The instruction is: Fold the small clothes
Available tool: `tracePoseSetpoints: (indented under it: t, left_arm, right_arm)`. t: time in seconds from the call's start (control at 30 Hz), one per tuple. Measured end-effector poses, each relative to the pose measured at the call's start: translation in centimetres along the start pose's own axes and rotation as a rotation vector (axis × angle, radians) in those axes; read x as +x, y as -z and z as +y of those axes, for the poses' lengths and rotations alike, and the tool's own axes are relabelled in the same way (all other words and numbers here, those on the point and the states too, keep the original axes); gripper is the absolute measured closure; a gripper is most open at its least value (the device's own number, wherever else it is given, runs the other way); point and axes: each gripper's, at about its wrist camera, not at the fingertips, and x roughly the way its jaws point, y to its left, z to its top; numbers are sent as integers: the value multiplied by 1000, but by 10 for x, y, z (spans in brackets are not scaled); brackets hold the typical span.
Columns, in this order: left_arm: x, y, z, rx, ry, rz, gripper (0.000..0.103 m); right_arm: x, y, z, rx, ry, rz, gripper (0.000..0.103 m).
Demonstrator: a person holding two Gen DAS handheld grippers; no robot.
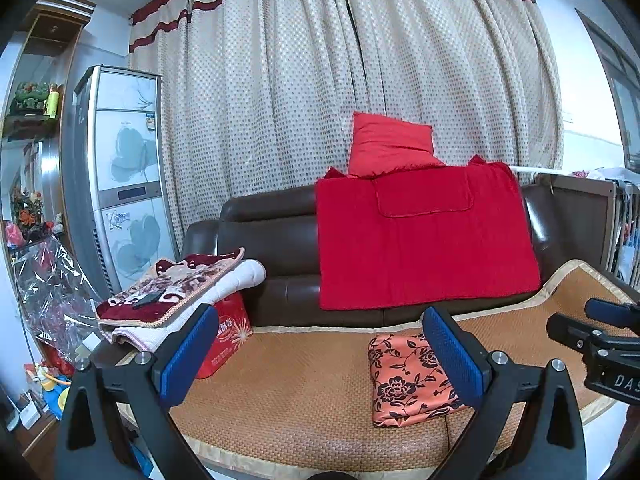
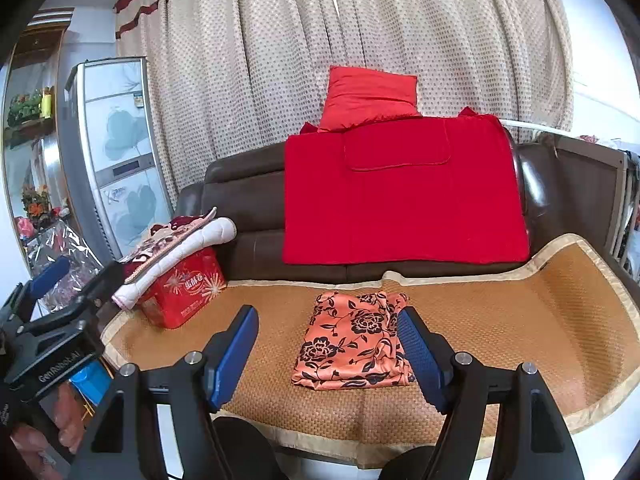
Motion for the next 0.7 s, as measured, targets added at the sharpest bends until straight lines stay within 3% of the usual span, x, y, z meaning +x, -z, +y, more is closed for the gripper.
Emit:
tracePoseSetpoints:
  t: [0.7]
  left_arm:
    - [-5, 1, 13, -9, 18, 5, 1]
  right_arm:
    - [7, 5, 26, -35, 5, 48, 27]
